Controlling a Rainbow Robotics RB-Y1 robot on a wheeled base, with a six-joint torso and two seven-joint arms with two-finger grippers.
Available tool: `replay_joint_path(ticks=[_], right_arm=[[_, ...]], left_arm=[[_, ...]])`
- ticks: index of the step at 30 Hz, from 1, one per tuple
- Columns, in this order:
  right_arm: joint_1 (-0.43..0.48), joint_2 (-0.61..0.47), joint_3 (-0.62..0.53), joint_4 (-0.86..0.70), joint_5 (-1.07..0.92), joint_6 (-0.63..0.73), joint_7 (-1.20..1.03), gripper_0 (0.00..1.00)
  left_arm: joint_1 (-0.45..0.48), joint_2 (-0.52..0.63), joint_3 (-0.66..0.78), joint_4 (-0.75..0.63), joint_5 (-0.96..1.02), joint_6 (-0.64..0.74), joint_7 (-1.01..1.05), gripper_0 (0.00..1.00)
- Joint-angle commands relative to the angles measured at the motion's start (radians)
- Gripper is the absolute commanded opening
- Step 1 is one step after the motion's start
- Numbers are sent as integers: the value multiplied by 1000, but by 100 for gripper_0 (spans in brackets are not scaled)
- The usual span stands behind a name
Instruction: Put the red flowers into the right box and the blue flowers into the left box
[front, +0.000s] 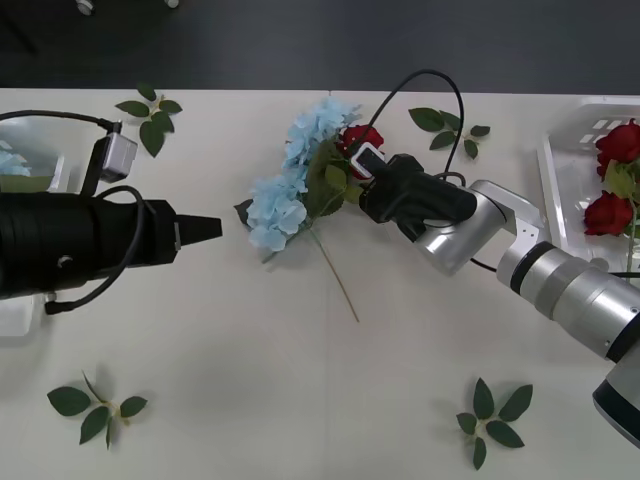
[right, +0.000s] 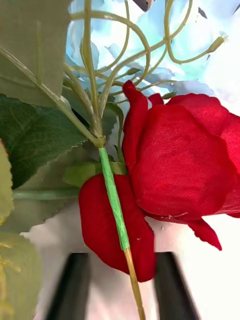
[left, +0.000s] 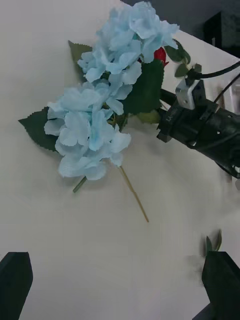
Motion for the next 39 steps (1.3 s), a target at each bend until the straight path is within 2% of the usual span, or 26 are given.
replay_joint_path(ticks=[1,8,12,20,25,35,39], right_arm=[[-4,0,7,-8,0,1,-49,0],[-5,-4,2,-13,-11,1,-57,0],[-4,-13,-21,-54,-25,1,-69,0],[53,-85,-77,-192,-49,6,-83,0],[113,-145,-97,-293,-63,4,-89,0],[177,-212,-139,-425,-97,3,-115,0],[219,-235,-166,-502,-167,3,-124,0]], left_arm=[[-27,39,41,5,73,-13,-178,100],[-58,71,112,157,205,-13,-557,100],[-85,115,126,293,260,-13,-896,100],[-130,189,144,481,375,-11,-1255,100],[-131,197,152,500,382,-8,-1266,100],[-131,197,158,500,382,-10,-1266,100],[-131,195,156,500,383,-10,-1266,100]])
